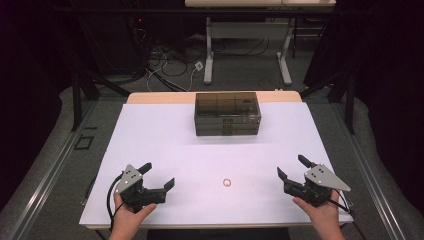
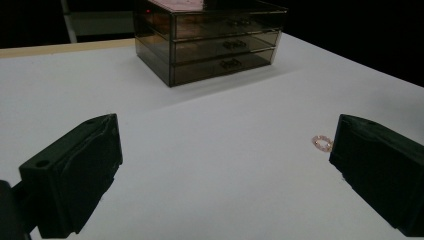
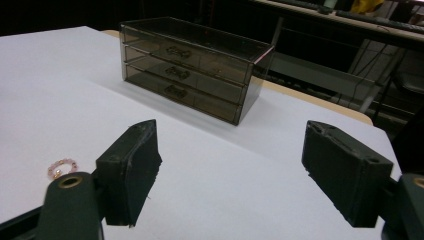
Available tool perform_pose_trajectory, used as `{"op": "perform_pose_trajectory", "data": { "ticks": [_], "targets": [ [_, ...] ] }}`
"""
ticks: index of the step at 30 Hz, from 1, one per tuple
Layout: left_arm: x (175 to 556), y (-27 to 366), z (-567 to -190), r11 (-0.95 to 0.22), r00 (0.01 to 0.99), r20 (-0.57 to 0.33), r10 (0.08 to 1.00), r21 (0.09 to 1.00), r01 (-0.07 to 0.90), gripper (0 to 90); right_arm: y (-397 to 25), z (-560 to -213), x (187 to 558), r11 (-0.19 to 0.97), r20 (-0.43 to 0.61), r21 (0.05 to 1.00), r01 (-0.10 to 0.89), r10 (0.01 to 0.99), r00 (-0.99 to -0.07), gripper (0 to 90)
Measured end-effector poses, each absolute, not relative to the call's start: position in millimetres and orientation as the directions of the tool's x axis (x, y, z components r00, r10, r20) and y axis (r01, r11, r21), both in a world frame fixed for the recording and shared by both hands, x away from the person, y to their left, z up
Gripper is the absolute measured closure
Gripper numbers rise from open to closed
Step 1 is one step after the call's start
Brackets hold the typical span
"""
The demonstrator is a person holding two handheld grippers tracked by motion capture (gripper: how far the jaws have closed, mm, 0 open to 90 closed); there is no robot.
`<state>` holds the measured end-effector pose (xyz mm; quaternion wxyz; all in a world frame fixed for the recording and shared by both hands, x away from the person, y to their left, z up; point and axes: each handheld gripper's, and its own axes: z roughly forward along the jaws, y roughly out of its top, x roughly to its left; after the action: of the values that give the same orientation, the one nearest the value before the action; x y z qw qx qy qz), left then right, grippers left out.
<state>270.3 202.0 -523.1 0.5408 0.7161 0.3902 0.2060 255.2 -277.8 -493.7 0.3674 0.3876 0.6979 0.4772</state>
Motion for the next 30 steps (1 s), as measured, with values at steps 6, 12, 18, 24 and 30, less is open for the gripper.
{"op": "perform_pose_trajectory", "data": {
  "ticks": [6, 12, 18, 24, 30],
  "targets": [
    [271, 199, -523, -0.131, 0.616, -0.112, 0.780, 0.933, 0.336, 0.3, -278, -493, 255, 0.232, -0.124, 0.953, 0.193, 0.885, -0.449, 24.9],
    [270, 198, -521, -0.125, 0.614, -0.111, 0.781, 0.936, 0.328, 0.4, -280, -488, 259, 0.178, -0.056, 0.960, 0.215, 0.876, -0.479, 32.0],
    [271, 200, -523, -0.135, 0.610, -0.106, 0.785, 0.932, 0.336, 0.4, -277, -477, 269, 0.183, -0.049, 0.958, 0.223, 0.865, -0.500, 36.0],
    [270, 202, -522, -0.132, 0.607, -0.108, 0.788, 0.932, 0.338, 0.5, -279, -464, 280, 0.205, -0.076, 0.954, 0.220, 0.873, -0.482, 36.4],
    [270, 202, -522, -0.132, 0.606, -0.108, 0.788, 0.932, 0.337, 0.5, -275, -447, 292, 0.196, -0.047, 0.948, 0.251, 0.865, -0.500, 37.4]
  ]
}}
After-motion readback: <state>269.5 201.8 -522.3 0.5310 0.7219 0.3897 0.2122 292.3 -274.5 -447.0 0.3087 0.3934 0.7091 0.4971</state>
